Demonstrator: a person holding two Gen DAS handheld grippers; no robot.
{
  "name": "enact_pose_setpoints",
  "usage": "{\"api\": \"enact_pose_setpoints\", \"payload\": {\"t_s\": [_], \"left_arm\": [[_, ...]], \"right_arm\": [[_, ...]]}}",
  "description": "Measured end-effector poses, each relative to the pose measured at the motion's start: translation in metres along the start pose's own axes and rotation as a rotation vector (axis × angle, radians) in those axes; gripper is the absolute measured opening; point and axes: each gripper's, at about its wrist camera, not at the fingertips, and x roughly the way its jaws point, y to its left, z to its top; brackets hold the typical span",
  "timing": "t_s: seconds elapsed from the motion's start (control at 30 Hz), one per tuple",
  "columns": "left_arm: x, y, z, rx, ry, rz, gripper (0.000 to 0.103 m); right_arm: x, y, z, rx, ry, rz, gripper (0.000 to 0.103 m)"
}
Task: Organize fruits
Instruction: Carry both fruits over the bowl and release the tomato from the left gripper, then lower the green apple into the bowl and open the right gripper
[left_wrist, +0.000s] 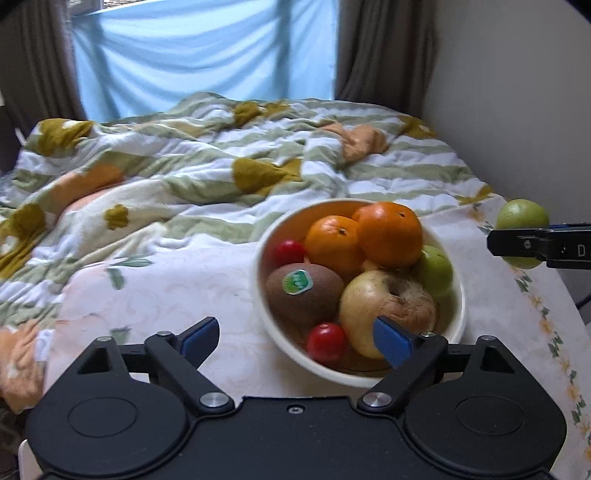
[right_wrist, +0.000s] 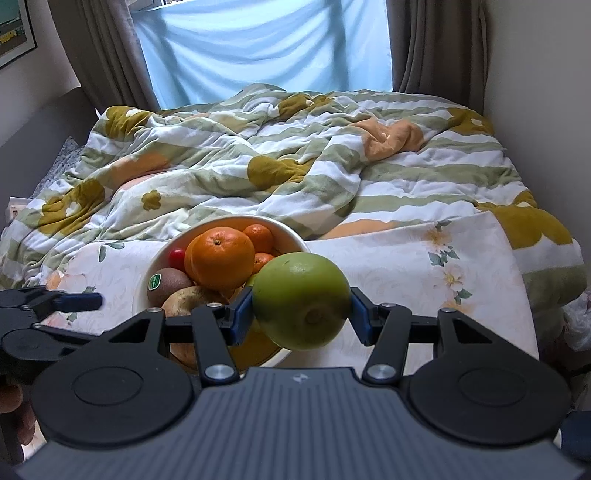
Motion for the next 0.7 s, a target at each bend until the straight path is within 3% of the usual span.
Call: {"api": "enact_pose_setpoints", "payload": {"t_s": [0.2, 0.37, 0.7], "left_arm": [[-0.019, 0.005, 0.001, -0.089, -0.032, 0.049, 0.101], [-0.022, 0.000, 0.002, -0.109, -0.039, 0.096, 0.101], [-0.023, -0.005, -0.003, -0.154, -0.060, 0.116, 0.101]], "right_arm": [[0.011, -0.008, 0.014, -0.037, 0.017, 0.054, 0.069], [0.027, -0.013, 0.026, -0.070, 0.023, 0.081, 0.069], [0.072, -0.024, 0.038, -0.083, 0.047, 0.153, 0.069]]}}
